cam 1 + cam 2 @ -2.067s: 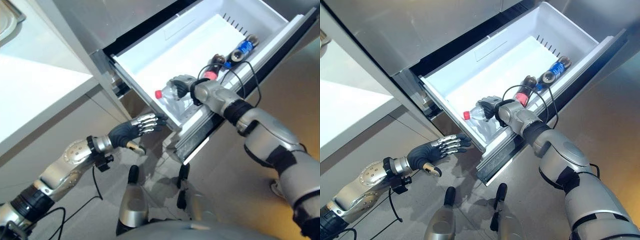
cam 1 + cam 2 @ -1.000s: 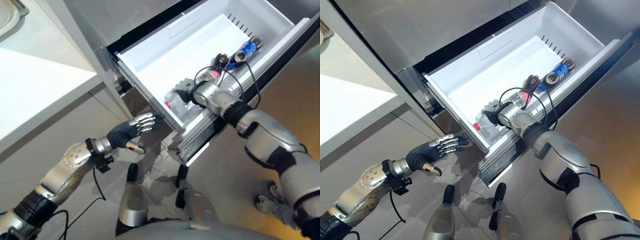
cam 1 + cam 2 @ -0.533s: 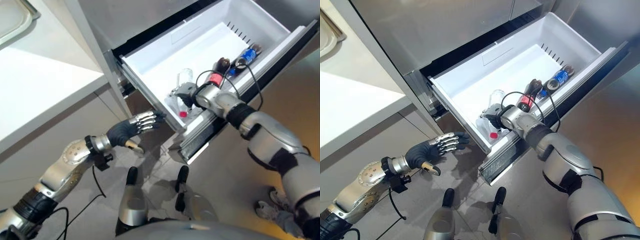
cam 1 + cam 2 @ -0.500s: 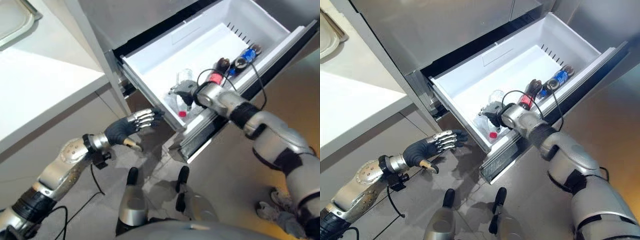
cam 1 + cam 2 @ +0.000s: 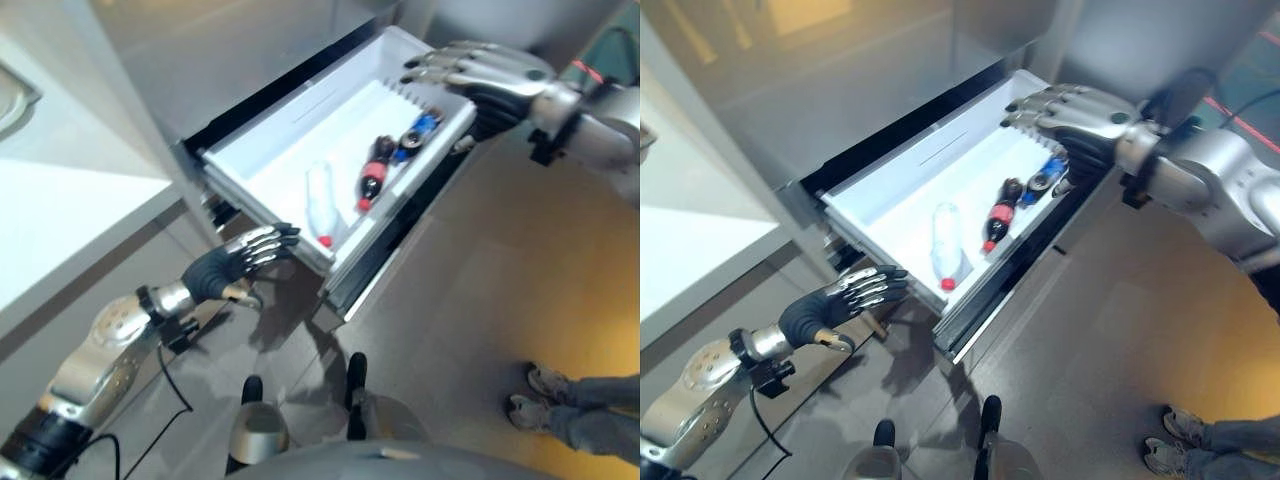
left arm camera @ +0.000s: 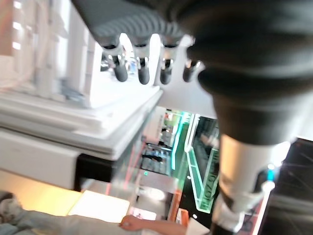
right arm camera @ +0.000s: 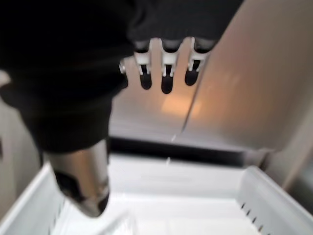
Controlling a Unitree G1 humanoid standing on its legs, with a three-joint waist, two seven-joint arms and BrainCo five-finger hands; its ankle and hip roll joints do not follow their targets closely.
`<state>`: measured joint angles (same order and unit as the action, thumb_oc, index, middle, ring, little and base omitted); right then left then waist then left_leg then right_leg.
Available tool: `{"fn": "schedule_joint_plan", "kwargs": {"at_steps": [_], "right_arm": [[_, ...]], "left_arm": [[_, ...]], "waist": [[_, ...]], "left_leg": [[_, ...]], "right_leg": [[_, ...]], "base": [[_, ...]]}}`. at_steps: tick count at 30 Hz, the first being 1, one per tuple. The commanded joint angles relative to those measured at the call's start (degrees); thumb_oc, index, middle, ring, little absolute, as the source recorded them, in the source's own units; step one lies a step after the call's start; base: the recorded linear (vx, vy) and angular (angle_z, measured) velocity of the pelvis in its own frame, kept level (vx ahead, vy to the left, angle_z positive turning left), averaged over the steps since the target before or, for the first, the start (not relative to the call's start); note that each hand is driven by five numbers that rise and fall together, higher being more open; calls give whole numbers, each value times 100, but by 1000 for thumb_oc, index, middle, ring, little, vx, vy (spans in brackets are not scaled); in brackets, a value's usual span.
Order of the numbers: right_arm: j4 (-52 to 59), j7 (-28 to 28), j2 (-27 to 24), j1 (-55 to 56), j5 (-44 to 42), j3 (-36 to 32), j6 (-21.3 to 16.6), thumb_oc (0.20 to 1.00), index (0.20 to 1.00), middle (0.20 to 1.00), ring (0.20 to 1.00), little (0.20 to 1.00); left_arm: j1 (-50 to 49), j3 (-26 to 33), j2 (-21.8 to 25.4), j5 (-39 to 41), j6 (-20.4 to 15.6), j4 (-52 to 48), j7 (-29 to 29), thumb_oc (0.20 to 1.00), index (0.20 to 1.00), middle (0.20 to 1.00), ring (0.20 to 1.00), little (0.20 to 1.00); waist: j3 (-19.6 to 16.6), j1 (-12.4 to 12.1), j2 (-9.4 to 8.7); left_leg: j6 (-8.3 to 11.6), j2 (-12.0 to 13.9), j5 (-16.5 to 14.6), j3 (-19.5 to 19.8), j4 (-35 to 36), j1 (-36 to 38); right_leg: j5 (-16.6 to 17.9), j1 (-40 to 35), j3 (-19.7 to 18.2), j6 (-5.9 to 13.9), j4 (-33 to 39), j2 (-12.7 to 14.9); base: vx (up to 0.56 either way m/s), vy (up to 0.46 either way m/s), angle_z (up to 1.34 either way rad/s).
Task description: Take the drinks into the refrigerator
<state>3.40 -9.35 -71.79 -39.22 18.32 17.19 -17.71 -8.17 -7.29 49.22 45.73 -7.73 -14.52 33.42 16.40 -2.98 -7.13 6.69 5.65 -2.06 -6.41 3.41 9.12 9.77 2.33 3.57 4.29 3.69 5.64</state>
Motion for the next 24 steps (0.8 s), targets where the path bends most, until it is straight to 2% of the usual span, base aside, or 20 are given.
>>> {"fn": "schedule_joint_plan", "kwargs": {"at_steps": [1,2,3,4,6,7,10,11,13,14,15,16,22,24], "right_arm": [[29,238,-202,1033,-131,-979,-186,1000,1000,1000,1000,1000],[27,252,-131,1356,-87,-1264,-193,1000,1000,1000,1000,1000],[129,286,137,2313,26,-2058,-215,1000,1000,1000,1000,1000],[202,271,161,2488,32,-2218,-215,1000,1000,1000,1000,1000],[214,294,538,3297,168,-2822,-221,1000,1000,1000,1000,1000],[68,336,851,3809,262,-3088,-208,1000,1000,1000,1000,1000],[-43,275,1177,4301,391,-3217,-186,1000,1000,1000,1000,1000],[-172,187,1549,4587,379,-3140,-185,1000,1000,1000,1000,1000],[-408,117,1684,4698,368,-2968,-141,871,871,871,871,871],[-769,-131,1772,4650,347,-2540,-106,442,442,442,442,442],[-810,-125,1768,4601,344,-2492,-116,366,366,366,366,366],[-1228,-296,1906,4476,205,-2001,-78,200,200,200,200,200],[-1926,-509,2131,3942,145,-936,-49,200,200,200,200,200],[-2462,-511,2391,3352,216,-65,-39,200,200,200,200,200]], "left_arm": [[-398,284,-258,-47,-327,-236,112,1000,1000,1000,1000,1000],[-475,370,-381,-73,-328,-201,121,1000,1000,1000,1000,1000],[-626,522,-565,-151,-332,-173,137,1000,1000,1000,1000,1000],[-624,498,-540,-157,-328,-186,142,1000,1000,1000,1000,1000],[-706,522,-707,-204,-305,-167,176,1000,1000,1000,1000,1000],[-814,649,-859,-222,-342,-150,200,1000,1000,1000,1000,1000],[-836,658,-899,-255,-335,-110,229,1000,1000,1000,1000,1000],[-866,656,-980,-293,-353,-109,249,1000,1000,1000,1000,1000],[-851,618,-992,-294,-359,-95,246,1000,1000,1000,1000,1000],[-821,574,-997,-318,-347,-95,290,1000,1000,1000,1000,1000],[-834,587,-997,-319,-348,-93,289,1000,1000,1000,1000,1000],[-793,531,-997,-305,-388,-104,305,1000,1000,1000,1000,1000],[-720,456,-1001,-273,-463,-124,312,1000,1000,1000,1000,1000],[-537,300,-1032,-230,-546,-135,266,1000,1000,1000,1000,1000]], "waist": [[-324,34,200],[-348,108,227],[-403,181,250],[-409,142,240],[-447,123,270],[-477,220,304],[-527,206,334],[-569,235,371],[-584,230,385],[-627,206,408],[-628,214,402],[-649,195,434],[-683,150,479],[-706,68,500]], "left_leg": [[-768,-452,-191,195,-70,-372],[-779,-455,-206,161,-54,-339],[-802,-460,-236,114,-20,-267],[-803,-459,-239,112,-17,-262],[-821,-462,-266,56,-6,-213],[-831,-476,-291,24,1,-167],[-835,-477,-315,-11,12,-113],[-834,-479,-327,-41,16,-64],[-832,-481,-327,-56,17,-44],[-826,-476,-333,-72,28,-1],[-825,-475,-334,-77,32,7],[-815,-478,-325,-94,49,45],[-782,-468,-292,-76,94,88],[-754,-459,-252,-16,107,83]], "right_leg": [[-697,12,-39,242,-802,-129],[-697,9,-63,250,-799,-127],[-701,1,-126,266,-802,-137],[-704,-1,-127,267,-804,-139],[-711,-17,-178,283,-811,-132],[-710,-32,-226,294,-808,-132],[-713,-67,-276,300,-790,-125],[-723,-96,-304,301,-778,-125],[-722,-109,-318,302,-774,-127],[-729,-151,-351,298,-753,-124],[-729,-156,-356,298,-749,-126],[-722,-183,-358,290,-731,-127],[-715,-280,-341,278,-656,-114],[-711,-339,-286,262,-618,-92]], "base": [[46,26,-16],[67,41,-22],[66,41,-21],[66,40,-23],[48,35,-21],[48,33,-21],[51,16,-8],[43,12,-8],[18,3,-6],[7,-2,-5],[2,-13,-9],[0,-7,-6],[-4,-8,-2],[-11,-19,0]]}}
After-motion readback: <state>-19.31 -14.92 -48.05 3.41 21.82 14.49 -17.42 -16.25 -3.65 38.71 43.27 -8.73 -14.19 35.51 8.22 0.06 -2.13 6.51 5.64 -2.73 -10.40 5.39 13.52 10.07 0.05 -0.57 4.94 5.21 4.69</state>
